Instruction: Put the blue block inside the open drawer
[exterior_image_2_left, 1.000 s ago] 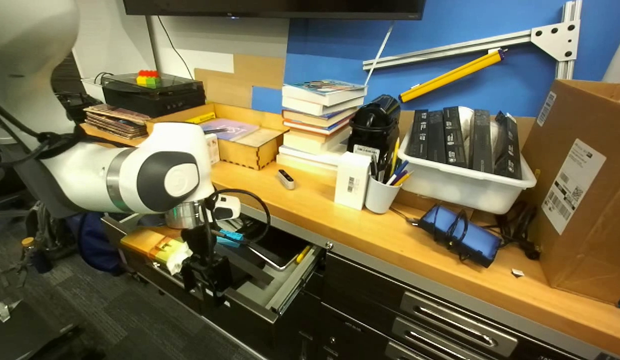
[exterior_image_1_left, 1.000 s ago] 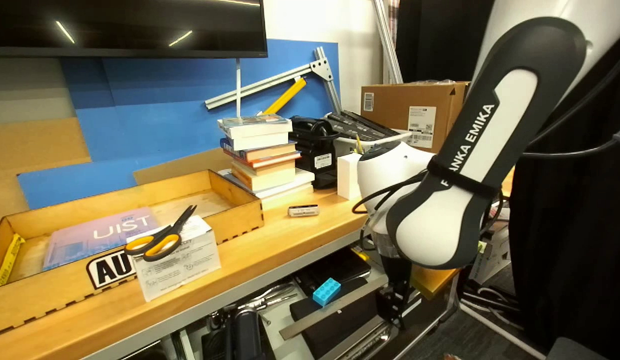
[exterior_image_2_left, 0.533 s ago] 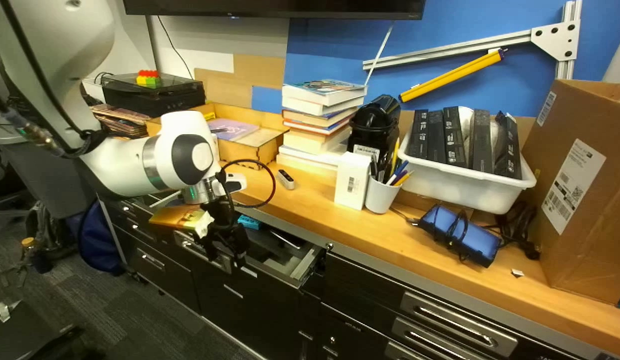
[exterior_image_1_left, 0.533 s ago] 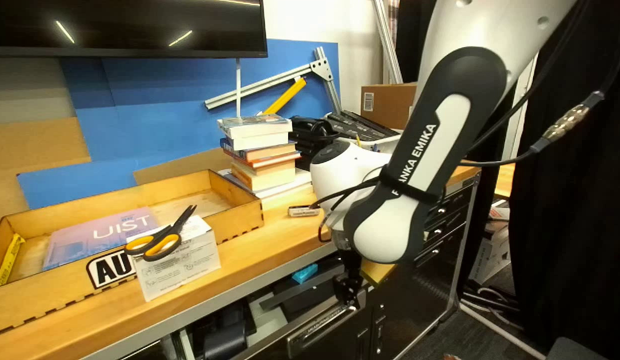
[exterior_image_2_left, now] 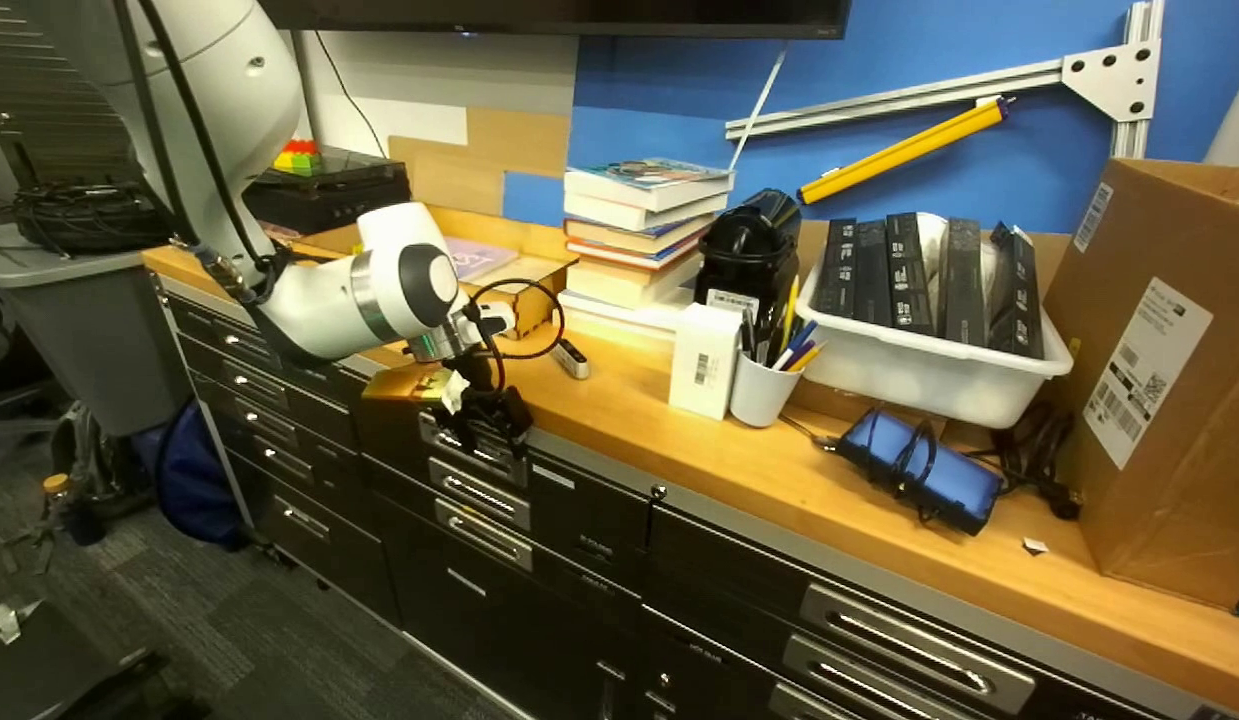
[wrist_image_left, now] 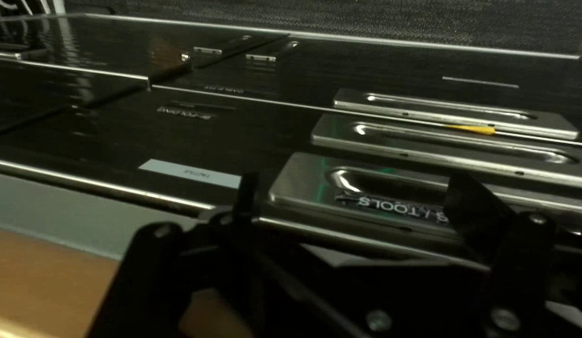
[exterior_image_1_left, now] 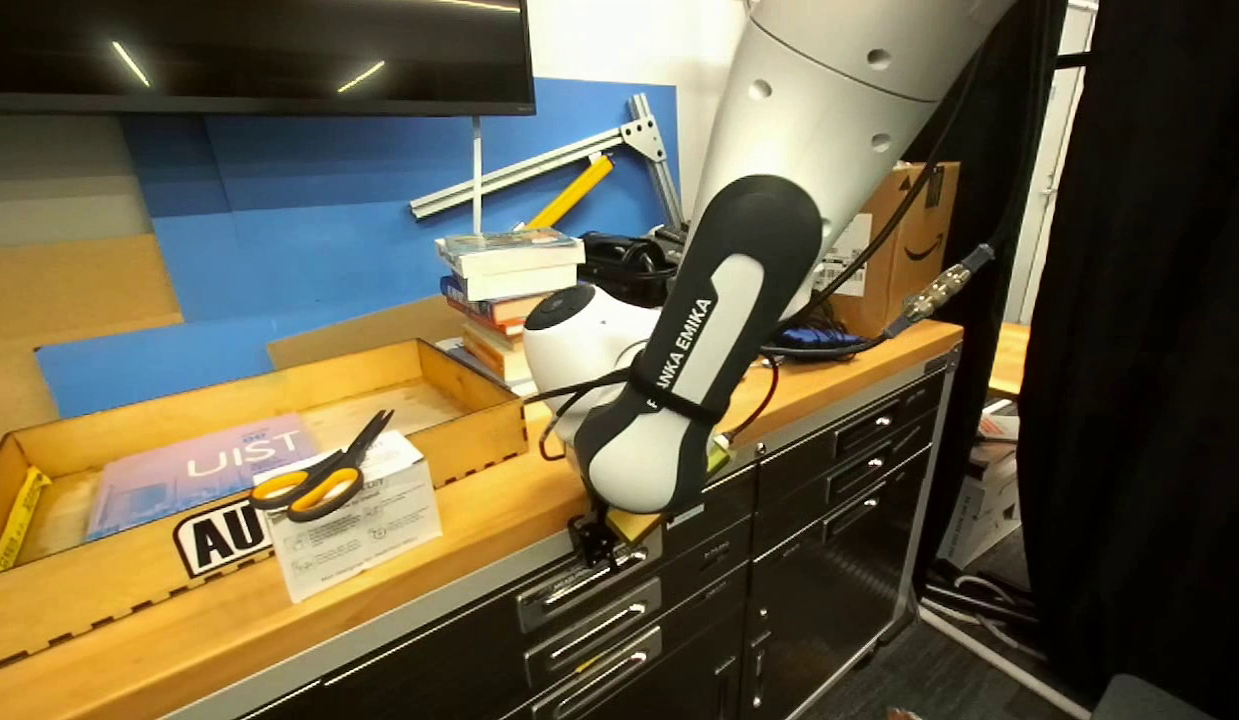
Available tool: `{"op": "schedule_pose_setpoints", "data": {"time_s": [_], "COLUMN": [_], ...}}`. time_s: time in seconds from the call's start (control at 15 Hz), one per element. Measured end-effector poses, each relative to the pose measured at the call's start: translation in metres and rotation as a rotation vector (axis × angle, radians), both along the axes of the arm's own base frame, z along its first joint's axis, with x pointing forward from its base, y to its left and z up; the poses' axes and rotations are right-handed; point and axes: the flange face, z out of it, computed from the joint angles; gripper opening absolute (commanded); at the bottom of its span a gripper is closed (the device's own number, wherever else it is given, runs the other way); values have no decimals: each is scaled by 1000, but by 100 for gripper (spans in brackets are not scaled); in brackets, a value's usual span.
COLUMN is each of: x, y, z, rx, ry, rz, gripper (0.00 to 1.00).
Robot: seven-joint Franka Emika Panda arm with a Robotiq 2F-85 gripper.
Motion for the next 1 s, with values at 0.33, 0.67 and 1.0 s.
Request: {"op": "schedule_pose_setpoints", "data": {"time_s": [0.33,0.67,1.0], "x": [-2,-22,-51], "y": [-1,-24,-18], "z": [19,110,219], "rx": [-21,-11,70], "ry": [-10,-5,83], "rz": [-4,-39,50], "gripper": [100,100,100]}}
